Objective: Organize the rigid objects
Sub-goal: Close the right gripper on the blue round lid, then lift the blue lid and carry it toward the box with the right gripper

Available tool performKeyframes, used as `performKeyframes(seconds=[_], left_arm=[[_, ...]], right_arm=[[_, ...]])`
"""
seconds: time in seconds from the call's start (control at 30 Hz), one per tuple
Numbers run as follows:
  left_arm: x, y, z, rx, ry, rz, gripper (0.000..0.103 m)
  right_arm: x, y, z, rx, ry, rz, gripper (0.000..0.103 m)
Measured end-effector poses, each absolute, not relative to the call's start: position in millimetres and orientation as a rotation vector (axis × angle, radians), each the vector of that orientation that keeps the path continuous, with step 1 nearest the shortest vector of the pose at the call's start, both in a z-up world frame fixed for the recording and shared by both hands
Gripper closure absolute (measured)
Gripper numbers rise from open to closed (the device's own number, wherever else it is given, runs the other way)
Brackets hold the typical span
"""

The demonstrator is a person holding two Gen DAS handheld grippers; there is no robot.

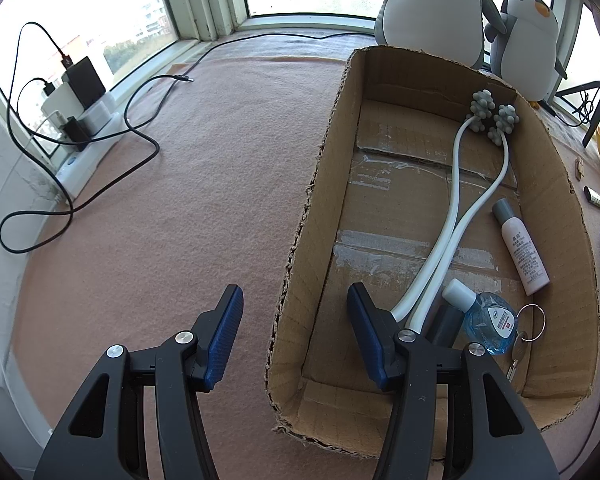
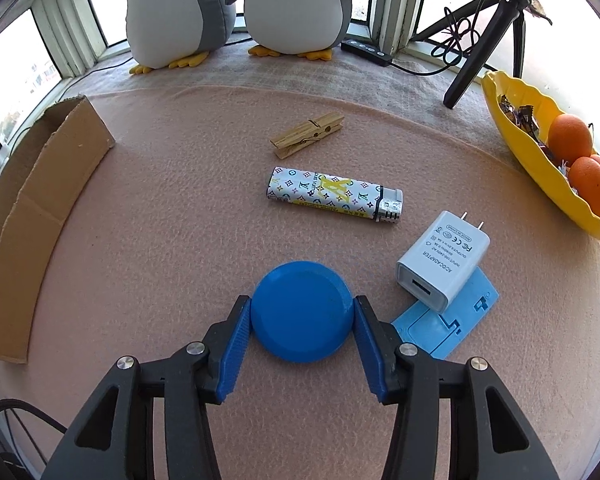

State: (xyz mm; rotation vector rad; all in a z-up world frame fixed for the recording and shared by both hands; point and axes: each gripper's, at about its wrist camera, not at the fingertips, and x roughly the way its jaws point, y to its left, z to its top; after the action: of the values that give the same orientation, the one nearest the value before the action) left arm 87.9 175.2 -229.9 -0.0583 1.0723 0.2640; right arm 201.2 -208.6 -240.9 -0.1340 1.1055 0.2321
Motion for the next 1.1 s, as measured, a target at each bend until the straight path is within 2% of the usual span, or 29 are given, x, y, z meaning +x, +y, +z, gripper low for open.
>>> performKeyframes(seconds=[0.57,1.1], left_arm=[[88.3,175.4,-229.8,-0.059,1.072,0.264,0.049],[88.1,174.9,-230.0,-0.061,1.073,0.263,0.049]], right_arm=[[176.6,-176.5,-208.9,-0.075,1.017,0.294,0.057],[170.7,-84.8,-156.0,-0.172,0.911,0.478,0.057]])
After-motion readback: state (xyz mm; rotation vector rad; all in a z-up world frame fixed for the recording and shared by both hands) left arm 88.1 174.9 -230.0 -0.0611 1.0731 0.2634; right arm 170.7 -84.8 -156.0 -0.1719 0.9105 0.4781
